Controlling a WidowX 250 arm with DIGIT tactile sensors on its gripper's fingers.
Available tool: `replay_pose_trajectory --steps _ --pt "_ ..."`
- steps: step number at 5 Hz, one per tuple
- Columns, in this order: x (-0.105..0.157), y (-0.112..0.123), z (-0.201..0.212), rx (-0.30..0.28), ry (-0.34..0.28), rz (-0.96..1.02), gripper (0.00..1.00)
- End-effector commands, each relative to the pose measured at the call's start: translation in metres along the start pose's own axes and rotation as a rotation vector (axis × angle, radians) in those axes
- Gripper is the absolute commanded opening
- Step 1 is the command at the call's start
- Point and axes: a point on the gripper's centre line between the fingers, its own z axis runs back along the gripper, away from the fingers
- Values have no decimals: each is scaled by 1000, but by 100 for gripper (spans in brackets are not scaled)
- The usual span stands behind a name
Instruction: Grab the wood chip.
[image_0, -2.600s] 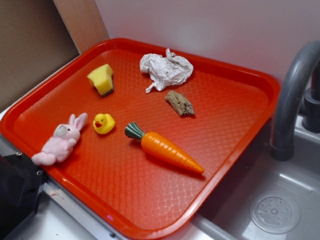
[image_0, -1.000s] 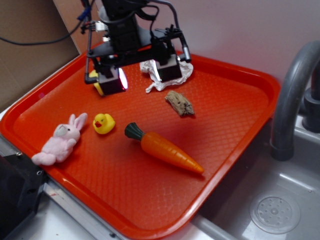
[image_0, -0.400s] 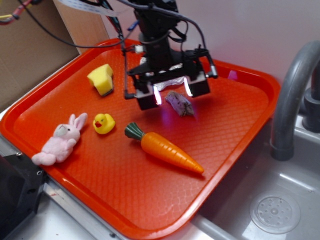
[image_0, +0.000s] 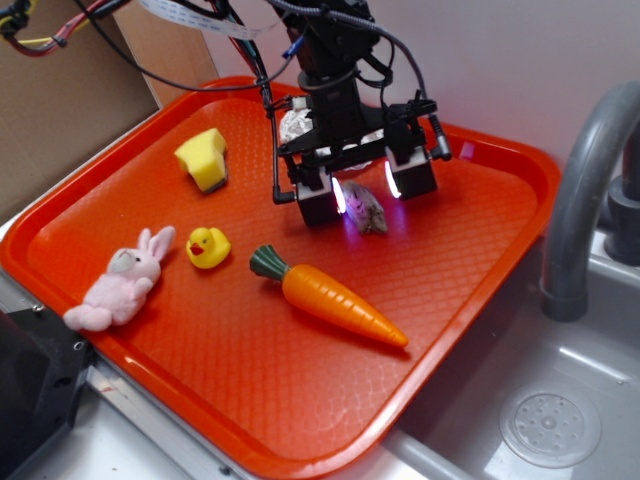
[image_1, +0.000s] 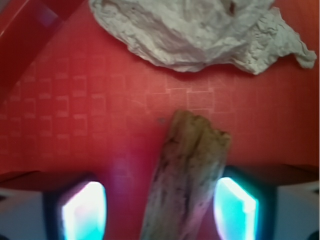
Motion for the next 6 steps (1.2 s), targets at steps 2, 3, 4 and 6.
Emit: replay_pose_trajectory --steps 2,3,4,6 --pt "12 7 37 187 -158 -285 0" --pt "5 5 73 156 -180 -534 0" --pt "-9 22 106 147 -158 -760 0" --pt "-29 81 198 124 -244 -845 0"
